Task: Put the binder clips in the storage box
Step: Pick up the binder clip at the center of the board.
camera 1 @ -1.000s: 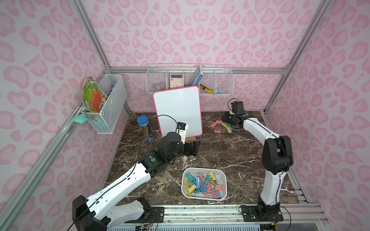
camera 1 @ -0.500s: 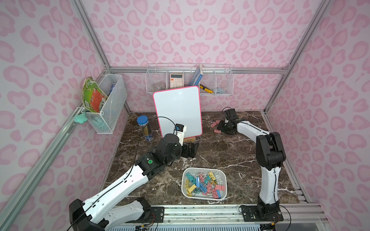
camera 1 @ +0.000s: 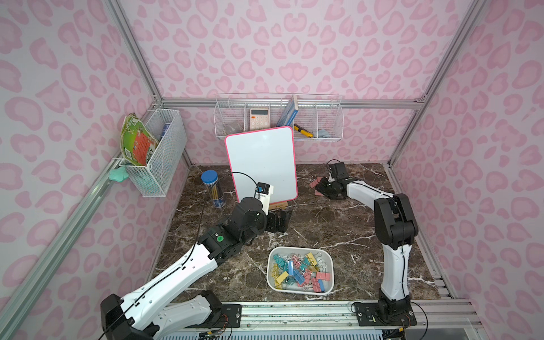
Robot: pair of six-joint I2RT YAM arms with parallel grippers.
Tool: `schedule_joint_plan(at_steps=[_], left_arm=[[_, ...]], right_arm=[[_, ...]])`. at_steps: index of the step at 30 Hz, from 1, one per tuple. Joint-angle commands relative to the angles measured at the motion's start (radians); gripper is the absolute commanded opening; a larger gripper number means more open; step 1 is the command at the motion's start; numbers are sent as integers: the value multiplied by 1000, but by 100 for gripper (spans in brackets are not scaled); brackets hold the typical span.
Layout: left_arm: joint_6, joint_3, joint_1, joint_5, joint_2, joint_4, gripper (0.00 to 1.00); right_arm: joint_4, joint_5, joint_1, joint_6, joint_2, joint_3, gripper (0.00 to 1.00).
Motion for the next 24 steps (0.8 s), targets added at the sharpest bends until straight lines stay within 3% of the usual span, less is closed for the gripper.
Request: schedule_joint_plan(at_steps=[1, 9, 16, 20, 24], left_arm=[[4, -1, 0, -9, -4, 1, 99], [8, 1, 1, -13, -6, -2, 99], [4, 0, 1, -16, -9, -5, 99], [3, -5, 0, -31, -11, -2, 99], [1, -17, 0, -92, -10, 17, 99]], right_arm=[[30, -4, -3, 27, 0, -16, 45], [38, 17, -11, 32, -9, -31, 13], [44, 8, -10, -3, -84, -73, 0], [47, -2, 12, -69, -294, -168, 0], [-5, -13, 99, -188, -616, -364, 0]])
